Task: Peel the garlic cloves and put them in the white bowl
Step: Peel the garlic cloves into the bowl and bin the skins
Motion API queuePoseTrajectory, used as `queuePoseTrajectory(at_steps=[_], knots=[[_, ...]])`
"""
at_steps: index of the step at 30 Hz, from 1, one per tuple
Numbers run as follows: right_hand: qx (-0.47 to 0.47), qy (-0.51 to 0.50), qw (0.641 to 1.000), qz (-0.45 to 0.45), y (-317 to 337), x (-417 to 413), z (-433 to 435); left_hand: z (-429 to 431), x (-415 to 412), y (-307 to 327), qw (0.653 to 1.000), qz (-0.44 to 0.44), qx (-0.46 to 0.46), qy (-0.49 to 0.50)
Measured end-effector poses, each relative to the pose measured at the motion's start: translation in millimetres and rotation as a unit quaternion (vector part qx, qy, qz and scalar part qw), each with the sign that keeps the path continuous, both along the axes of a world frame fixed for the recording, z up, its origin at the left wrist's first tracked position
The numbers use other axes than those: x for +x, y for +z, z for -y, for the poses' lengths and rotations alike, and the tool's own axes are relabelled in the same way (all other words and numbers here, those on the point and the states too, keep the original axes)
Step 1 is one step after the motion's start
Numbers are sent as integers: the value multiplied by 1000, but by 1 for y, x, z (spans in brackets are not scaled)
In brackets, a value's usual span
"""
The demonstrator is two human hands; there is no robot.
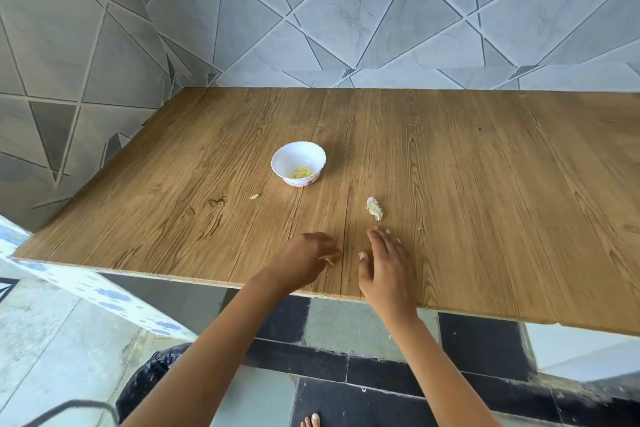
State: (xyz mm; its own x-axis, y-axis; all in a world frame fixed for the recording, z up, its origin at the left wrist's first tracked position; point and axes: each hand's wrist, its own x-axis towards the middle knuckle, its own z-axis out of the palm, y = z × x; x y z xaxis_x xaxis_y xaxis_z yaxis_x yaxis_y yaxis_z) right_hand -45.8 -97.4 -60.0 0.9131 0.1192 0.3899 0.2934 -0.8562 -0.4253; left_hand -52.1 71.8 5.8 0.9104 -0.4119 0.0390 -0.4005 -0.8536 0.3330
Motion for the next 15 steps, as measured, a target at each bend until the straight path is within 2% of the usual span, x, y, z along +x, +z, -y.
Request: queuePoseTrajectory(at_steps=[5, 7, 9, 11, 12, 14, 15], knots=[[42, 29, 999, -5, -1, 2, 1, -9, 2, -18, 998, 58, 1, -20], [128, 57, 990, -28, 5, 0, 3, -5, 6, -18, 999, 46, 25, -6], [267, 65, 956, -99, 19, -2, 5, 2, 14, -14, 998, 28, 57, 18], [431, 52, 881, -189, 37, -1, 6, 6, 22, -5, 998, -8, 4, 67], [519, 34, 821, -236, 44, 1, 5, 6, 27, 0, 994, -21, -55, 95], [684, -13, 646, -339, 55, 8, 3, 7, 31, 14, 975, -27, -182, 127], [738, -35, 560, -376, 58, 10, 1, 9, 32, 22, 967, -30, -219, 124]])
